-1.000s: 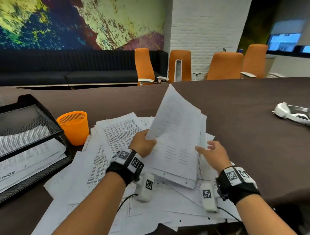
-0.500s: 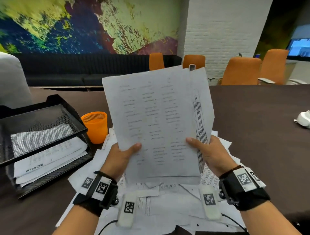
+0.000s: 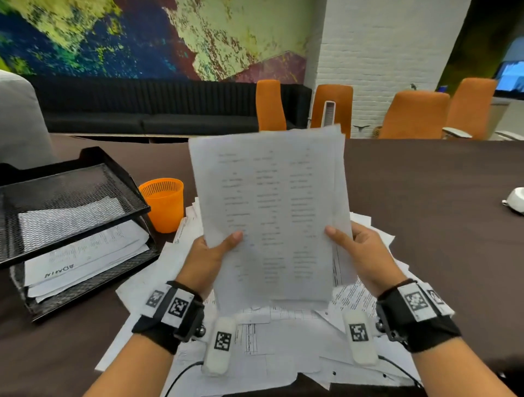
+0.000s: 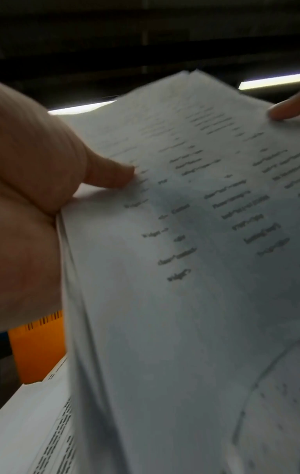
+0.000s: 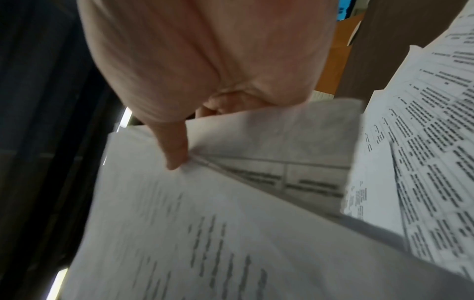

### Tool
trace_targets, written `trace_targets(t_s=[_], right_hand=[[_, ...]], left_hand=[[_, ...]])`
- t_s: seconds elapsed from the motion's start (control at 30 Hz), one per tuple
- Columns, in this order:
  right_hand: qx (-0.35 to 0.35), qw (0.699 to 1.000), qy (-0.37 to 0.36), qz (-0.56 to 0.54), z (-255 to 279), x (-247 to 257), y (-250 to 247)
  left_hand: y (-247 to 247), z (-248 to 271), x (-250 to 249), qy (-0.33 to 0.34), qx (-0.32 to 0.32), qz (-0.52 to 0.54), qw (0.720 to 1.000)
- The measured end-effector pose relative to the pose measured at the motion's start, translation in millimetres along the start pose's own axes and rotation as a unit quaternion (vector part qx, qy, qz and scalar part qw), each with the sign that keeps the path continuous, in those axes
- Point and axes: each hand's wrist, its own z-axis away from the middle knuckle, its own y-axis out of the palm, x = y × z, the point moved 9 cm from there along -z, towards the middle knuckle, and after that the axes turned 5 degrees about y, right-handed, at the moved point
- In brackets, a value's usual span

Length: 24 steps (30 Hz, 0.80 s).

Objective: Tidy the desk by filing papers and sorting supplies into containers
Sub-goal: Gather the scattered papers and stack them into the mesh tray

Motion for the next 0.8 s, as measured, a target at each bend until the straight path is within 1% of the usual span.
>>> trace_targets(t_s=[0.07, 0.1, 0.17, 0.2, 0.27, 0.37, 0.47, 0.53, 0.6, 0.73, 0.8], right_hand=[[0.019, 1.0, -0.016, -0.013, 3, 5, 1], [0.029, 0.999, -0.013, -0.007, 4, 2, 5], [0.045, 0.999, 0.007, 0.027, 6, -12, 16], [0.051, 0.997, 0.011, 0.05, 7, -17, 21], [0.042, 0.997, 0.008, 0.071, 8, -16, 23], [0.03, 0.998, -0.011, 0.048, 9, 6, 15], [0.039, 0.997, -0.06, 0.035, 12, 33, 10], [0.047, 0.996, -0.076, 0.03, 14, 39, 11], [0.051, 0.996, -0.073, 0.026, 15, 36, 12], [0.069, 0.993, -0.07, 0.059, 16, 31, 18], [0.084, 0.991, -0.082, 0.059, 19, 32, 24]], left_hand=[[3, 0, -7, 0.01, 0.032, 0.027, 0.999], [6, 2, -4, 0.003, 0.046, 0.021, 0.999], [16, 7, 7, -0.009, 0.061, -0.022, 0.998], [20, 9, 10, -0.005, 0.061, -0.048, 0.997], [24, 11, 7, 0.013, 0.044, -0.082, 0.996], [22, 10, -19, 0.056, 0.03, -0.063, 0.996], [19, 11, -50, 0.113, 0.049, -0.015, 0.992], [16, 11, -60, 0.142, 0.062, -0.03, 0.987], [14, 12, -65, 0.167, 0.064, -0.046, 0.983], [24, 14, -63, 0.162, 0.104, -0.053, 0.98], [29, 16, -65, 0.17, 0.101, -0.058, 0.978]])
